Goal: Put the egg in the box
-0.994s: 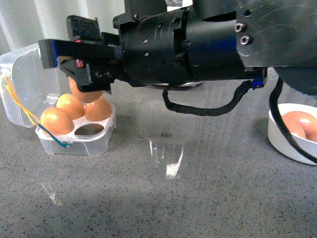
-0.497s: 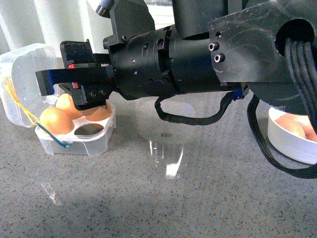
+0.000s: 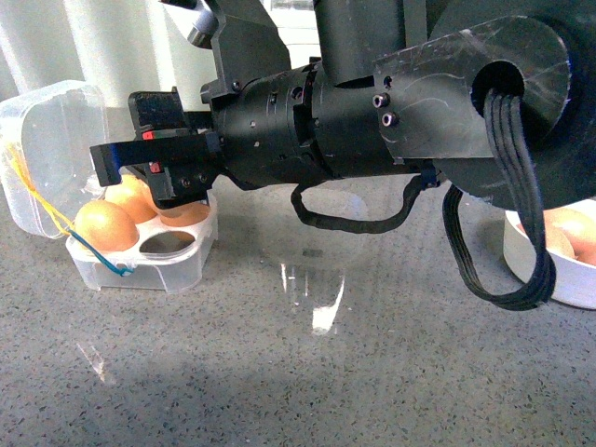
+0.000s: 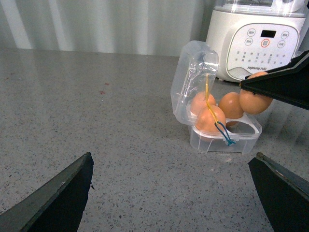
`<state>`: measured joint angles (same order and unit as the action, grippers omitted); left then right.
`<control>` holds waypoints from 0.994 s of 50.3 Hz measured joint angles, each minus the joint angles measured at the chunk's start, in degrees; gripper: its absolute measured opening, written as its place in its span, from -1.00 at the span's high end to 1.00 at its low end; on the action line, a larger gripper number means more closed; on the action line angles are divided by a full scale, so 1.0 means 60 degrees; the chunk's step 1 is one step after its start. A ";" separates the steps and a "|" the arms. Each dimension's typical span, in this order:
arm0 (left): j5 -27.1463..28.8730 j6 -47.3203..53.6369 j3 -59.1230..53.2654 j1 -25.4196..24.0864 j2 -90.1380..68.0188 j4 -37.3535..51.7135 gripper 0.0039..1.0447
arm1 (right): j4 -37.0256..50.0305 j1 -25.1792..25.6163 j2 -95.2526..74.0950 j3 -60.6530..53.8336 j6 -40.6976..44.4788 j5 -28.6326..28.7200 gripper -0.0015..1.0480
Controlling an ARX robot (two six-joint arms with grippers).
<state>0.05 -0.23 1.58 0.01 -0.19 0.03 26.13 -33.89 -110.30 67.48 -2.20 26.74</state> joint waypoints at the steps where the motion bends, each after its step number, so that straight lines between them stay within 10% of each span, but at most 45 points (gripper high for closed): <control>1: 0.0000 -0.0004 0.0000 0.0000 0.0000 0.0000 -0.88 | -0.0007 0.0007 -0.0022 0.0022 0.0000 -0.0004 0.23; 14: 0.0000 0.0000 0.0000 0.0000 0.0000 0.0000 -0.88 | -0.0339 0.0007 -0.0306 0.0255 -0.0007 -0.0029 0.23; 34: 0.0000 -0.0004 0.0000 0.0000 0.0000 0.0000 -0.88 | 0.0244 0.0044 0.0066 0.0015 -0.0452 -0.0361 -0.87; 50: 0.0000 0.0000 0.0000 0.0000 0.0000 0.0000 -0.88 | 0.1024 0.1566 0.3967 -0.3537 -0.2674 -0.3763 -0.87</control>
<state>0.05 -0.23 1.58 0.01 -0.19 0.03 32.27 -24.49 -86.50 46.26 -18.24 4.16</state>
